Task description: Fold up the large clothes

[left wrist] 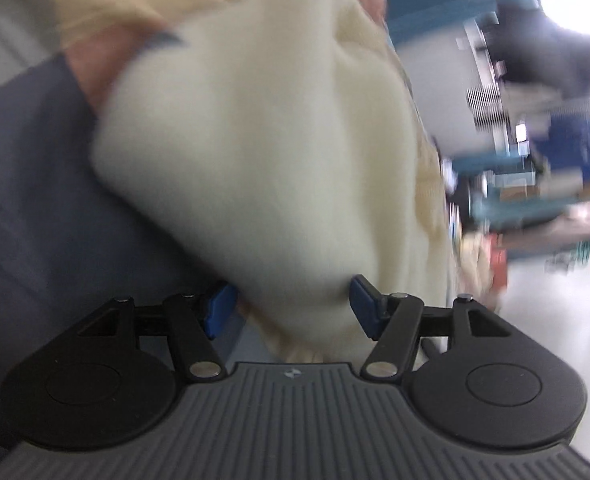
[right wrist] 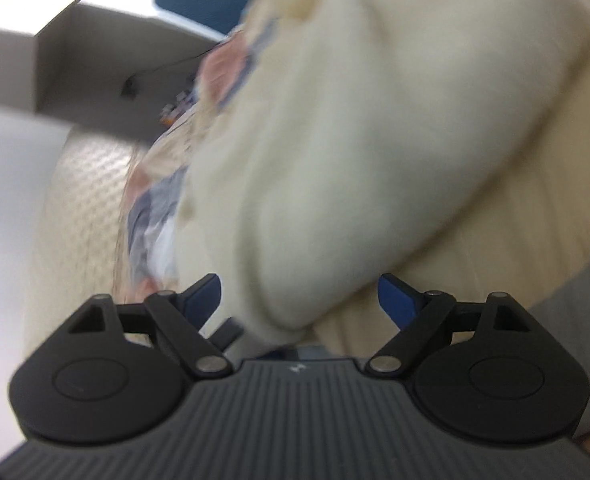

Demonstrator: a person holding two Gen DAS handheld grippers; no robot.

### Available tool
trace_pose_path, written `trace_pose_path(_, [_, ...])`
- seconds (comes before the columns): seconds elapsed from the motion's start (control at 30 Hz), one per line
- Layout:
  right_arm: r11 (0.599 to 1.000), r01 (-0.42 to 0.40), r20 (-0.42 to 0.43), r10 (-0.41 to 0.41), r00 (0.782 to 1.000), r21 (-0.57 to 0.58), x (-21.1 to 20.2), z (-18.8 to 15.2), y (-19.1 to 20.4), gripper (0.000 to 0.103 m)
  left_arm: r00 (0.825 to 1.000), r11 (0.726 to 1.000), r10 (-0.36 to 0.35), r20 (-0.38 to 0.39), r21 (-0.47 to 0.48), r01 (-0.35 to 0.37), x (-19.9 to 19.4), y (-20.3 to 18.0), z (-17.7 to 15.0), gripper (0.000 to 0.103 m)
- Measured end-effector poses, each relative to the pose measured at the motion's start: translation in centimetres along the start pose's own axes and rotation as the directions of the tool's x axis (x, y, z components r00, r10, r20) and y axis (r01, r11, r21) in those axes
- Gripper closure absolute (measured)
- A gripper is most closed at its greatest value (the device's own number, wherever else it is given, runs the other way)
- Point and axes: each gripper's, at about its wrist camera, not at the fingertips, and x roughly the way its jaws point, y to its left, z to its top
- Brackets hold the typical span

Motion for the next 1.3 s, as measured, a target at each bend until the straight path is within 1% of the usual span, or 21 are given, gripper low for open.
trace_pose_path(0.03, [1.0, 0.002, 0.017, -0.002, 1.0, 0.011, 0.3, 0.2, -0.3, 0.014, 1.0, 1.0, 0.002, 0.031, -0.003, -0.002, 0.0, 0.2, 0.1, 0.035])
trace_pose_path(0.07, [1.0, 0.005, 0.033, -0.006, 0.999, 0.02, 0.8, 0.4, -0.5, 0.015, 0.999, 1.0, -0.003, 0.044, -0.017, 0.004, 0.2, 0.3, 0.4, 0.035])
trace_pose_path(0.13, [0.998, 0.02, 0.084, -0.026, 0.996, 0.066, 1.6, 0.8, -1.0, 0.016, 0.998, 0.997, -0.023, 0.067, -0.069, 0.027, 0.5, 0.7, 0.7, 0.035])
trace_pose_path(0.17, [0.996, 0.017, 0.113, -0.028, 0.993, 0.093, 1.7, 0.9, -1.3, 0.017, 0.997, 0.995, -0.029, 0.076, -0.089, 0.035, 0.6, 0.9, 0.8, 0.035])
trace_pose_path(0.2, [0.994, 0.014, 0.15, -0.031, 0.988, 0.112, 1.6, 1.1, -1.4, 0.022, 0.995, 0.992, -0.042, 0.089, -0.118, 0.052, 0.6, 1.2, 0.9, 0.036])
trace_pose_path(0.23, [0.994, 0.017, 0.18, -0.036, 0.983, 0.109, 1.4, 1.3, -1.3, 0.022, 0.993, 0.988, -0.049, 0.103, -0.143, 0.063, 0.4, 1.6, 1.0, 0.039])
trace_pose_path(0.27, [0.994, 0.029, 0.214, -0.051, 0.976, 0.104, 1.1, 1.4, -1.2, 0.026, 0.991, 0.985, -0.048, 0.122, -0.158, 0.067, 0.2, 1.8, 1.2, 0.043])
trace_pose_path(0.3, [0.994, 0.033, 0.235, -0.057, 0.97, 0.105, 0.8, 1.5, -1.2, 0.032, 0.99, 0.983, -0.049, 0.133, -0.169, 0.071, 0.1, 2.0, 1.4, 0.046])
trace_pose_path(0.37, [0.994, 0.033, 0.25, -0.059, 0.967, 0.104, 0.6, 1.3, -1.2, 0.038, 0.99, 0.978, -0.054, 0.133, -0.195, 0.08, 0.0, 2.3, 1.6, 0.053])
trace_pose_path(0.4, [0.995, 0.041, 0.254, -0.064, 0.965, 0.093, 0.5, 1.1, -1.0, 0.041, 0.989, 0.98, -0.05, 0.136, -0.185, 0.075, -0.1, 2.1, 1.7, 0.056])
trace_pose_path(0.47, [0.997, 0.065, 0.266, -0.075, 0.961, 0.046, 0.4, 0.9, 0.0, 0.049, 0.986, 0.989, -0.044, 0.161, -0.13, 0.065, -0.5, 1.3, 1.6, 0.067])
trace_pose_path(0.5, [0.997, 0.069, 0.274, -0.071, 0.959, 0.015, 0.2, 1.1, 0.4, 0.054, 0.984, 0.995, -0.036, 0.175, -0.086, 0.051, -0.8, 0.5, 1.5, 0.069])
trace_pose_path(0.53, [0.997, 0.075, 0.281, -0.066, 0.957, -0.021, 0.0, 1.0, 1.0, 0.057, 0.981, 0.998, -0.029, 0.19, -0.046, 0.039, -1.1, -0.2, 1.4, 0.071])
trace_pose_path(0.6, [0.994, 0.075, 0.297, -0.049, 0.954, -0.078, -0.5, 0.9, 1.6, 0.06, 0.975, 0.999, -0.027, 0.22, 0.025, 0.022, -2.0, -1.5, 1.1, 0.074])
trace_pose_path(0.67, [0.992, 0.064, 0.306, -0.027, 0.952, -0.11, -1.8, 0.6, 1.8, 0.062, 0.97, 0.998, -0.039, 0.239, 0.058, 0.026, -3.1, -2.4, 0.9, 0.075])
trace_pose_path(0.8, [0.983, 0.043, 0.309, 0.015, 0.951, -0.178, -4.3, 0.2, 2.7, 0.063, 0.964, 0.994, -0.059, 0.258, 0.1, 0.034, -5.9, -3.8, 0.0, 0.075])
trace_pose_path(0.9, [0.979, 0.026, 0.295, 0.036, 0.955, -0.204, -6.3, -0.3, 3.8, 0.063, 0.965, 0.99, -0.079, 0.251, 0.134, 0.046, -8.6, -5.3, -0.9, 0.075])
trace_pose_path(1.07, [0.973, 0.004, 0.294, 0.065, 0.954, -0.23, -10.9, -2.5, 4.6, 0.063, 0.965, 0.972, -0.106, 0.241, 0.231, 0.049, -14.2, -6.2, -4.8, 0.074])
trace_pose_path(1.13, [0.973, 0.009, 0.285, 0.059, 0.957, -0.232, -12.6, -3.6, 4.5, 0.063, 0.966, 0.968, -0.114, 0.231, 0.245, 0.055, -15.9, -5.4, -6.4, 0.074])
trace_pose_path(1.23, [0.973, 0.016, 0.271, 0.048, 0.961, -0.231, -13.3, -4.1, 4.1, 0.062, 0.971, 0.969, -0.11, 0.213, 0.239, 0.058, -16.4, -4.4, -7.5, 0.073])
trace_pose_path(1.3, [0.971, 0.013, 0.259, 0.05, 0.965, -0.237, -12.5, -3.8, 4.1, 0.06, 0.975, 0.971, -0.093, 0.203, 0.233, 0.044, -15.8, -4.1, -7.4, 0.071])
